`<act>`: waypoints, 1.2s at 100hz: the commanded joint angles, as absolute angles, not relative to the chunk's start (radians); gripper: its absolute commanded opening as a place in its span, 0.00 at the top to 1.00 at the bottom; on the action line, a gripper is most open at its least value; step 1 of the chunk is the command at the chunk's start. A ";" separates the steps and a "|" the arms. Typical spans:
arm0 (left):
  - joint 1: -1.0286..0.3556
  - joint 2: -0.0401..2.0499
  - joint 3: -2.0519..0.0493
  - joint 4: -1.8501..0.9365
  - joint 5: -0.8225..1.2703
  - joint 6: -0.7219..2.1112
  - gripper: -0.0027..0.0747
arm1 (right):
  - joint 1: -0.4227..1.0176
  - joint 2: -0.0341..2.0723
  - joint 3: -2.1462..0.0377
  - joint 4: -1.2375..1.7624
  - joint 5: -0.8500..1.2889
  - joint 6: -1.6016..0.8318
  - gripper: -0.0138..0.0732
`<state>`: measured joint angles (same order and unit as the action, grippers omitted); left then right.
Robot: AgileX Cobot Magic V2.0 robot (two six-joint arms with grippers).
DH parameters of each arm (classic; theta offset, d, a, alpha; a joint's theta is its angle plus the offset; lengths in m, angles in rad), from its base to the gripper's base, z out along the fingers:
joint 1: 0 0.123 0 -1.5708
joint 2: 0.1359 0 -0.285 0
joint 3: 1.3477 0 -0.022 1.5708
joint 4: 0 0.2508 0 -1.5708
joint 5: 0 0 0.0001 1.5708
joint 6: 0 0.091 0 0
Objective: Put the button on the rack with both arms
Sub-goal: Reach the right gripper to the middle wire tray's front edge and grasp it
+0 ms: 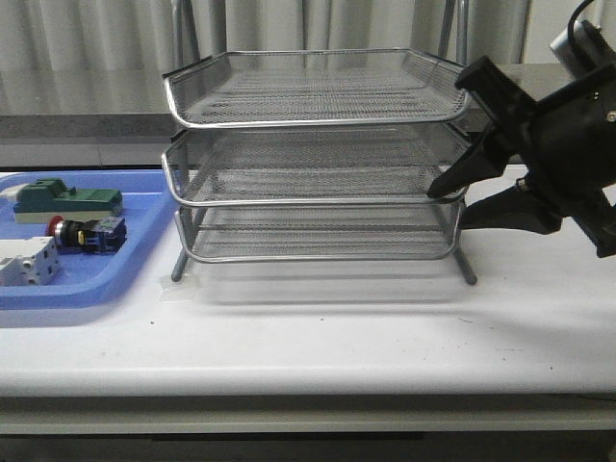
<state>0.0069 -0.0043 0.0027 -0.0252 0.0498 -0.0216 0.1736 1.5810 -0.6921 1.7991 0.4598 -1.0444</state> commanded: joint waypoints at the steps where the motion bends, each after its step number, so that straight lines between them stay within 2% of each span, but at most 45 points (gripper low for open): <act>1: 0.008 -0.036 0.038 -0.026 -0.032 -0.028 0.99 | 0.174 1.570 -0.738 1.873 0.526 -1.075 0.48; 53: 0.008 -0.036 0.038 -0.026 -0.032 -0.028 0.99 | 0.174 1.641 -0.829 1.873 0.542 -1.079 0.50; 60: 0.008 -0.036 0.038 -0.026 -0.032 -0.028 0.99 | 0.174 1.650 -0.829 1.873 0.547 -1.079 0.56; 74: 0.008 -0.036 0.038 -0.026 -0.032 -0.028 0.99 | 0.174 1.653 -0.827 1.870 0.551 -1.079 0.80; 86: 0.008 -0.036 0.038 -0.026 -0.032 -0.028 0.99 | 0.174 1.653 -0.827 1.843 0.567 -1.079 0.92; 120: 0.008 -0.036 0.038 -0.026 -0.032 -0.028 0.99 | 0.176 1.642 -0.722 1.784 0.604 -1.079 0.91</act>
<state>0.0069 -0.0043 0.0027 -0.0252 0.0498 -0.0216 0.1718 1.6873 -0.7563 1.8300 0.5240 -1.0600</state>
